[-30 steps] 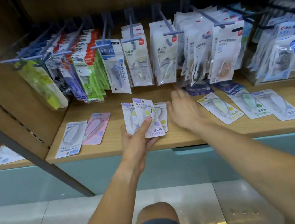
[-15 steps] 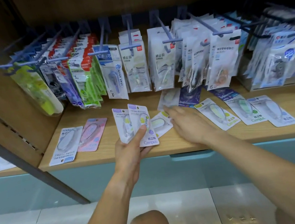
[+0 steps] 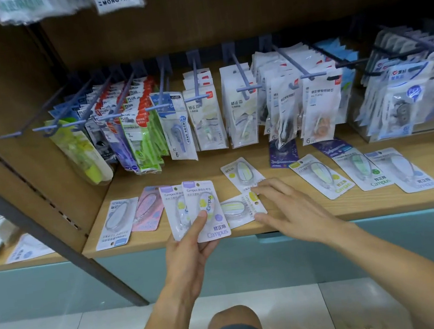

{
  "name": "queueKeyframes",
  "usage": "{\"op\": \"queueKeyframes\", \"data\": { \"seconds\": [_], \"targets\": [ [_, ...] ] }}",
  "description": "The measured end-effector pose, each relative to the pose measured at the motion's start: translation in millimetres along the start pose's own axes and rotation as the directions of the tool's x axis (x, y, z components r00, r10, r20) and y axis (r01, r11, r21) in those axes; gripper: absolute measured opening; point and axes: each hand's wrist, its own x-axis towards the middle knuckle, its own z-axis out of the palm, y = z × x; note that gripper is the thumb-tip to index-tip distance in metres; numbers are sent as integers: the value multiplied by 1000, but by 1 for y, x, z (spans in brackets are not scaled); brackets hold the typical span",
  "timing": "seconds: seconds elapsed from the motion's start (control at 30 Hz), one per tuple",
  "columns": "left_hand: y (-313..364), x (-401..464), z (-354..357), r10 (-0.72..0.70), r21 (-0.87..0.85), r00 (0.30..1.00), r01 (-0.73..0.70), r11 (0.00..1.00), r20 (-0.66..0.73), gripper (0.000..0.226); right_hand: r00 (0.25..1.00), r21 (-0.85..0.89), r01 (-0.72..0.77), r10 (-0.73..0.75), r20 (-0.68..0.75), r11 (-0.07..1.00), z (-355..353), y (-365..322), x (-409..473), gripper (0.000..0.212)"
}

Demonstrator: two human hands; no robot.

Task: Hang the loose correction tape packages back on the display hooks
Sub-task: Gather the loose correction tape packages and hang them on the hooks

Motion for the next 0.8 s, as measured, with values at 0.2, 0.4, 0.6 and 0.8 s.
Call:
{"op": "queueKeyframes", "data": {
  "seconds": [0.2,0.4,0.6,0.8],
  "targets": [
    [5,-5,-4,-5,-25,999,4,1000,-36,40,996,-139,57,-66,-58,989,16,-2,8,35],
    [11,-7,-5,-10,-26,999,9,1000,-43,37,989,-194,-43,14,-148,980,13,-9,33,34],
    [14,-6,-5,41,-6,997,-41,999,-70,36,982,-32,99,-103,-158,995,26,-44,20,31],
    [12,-12,-2,73,21,990,-71,997,-122,35,996,-108,48,-40,80,993,35,-51,26,64]
  ]
}}
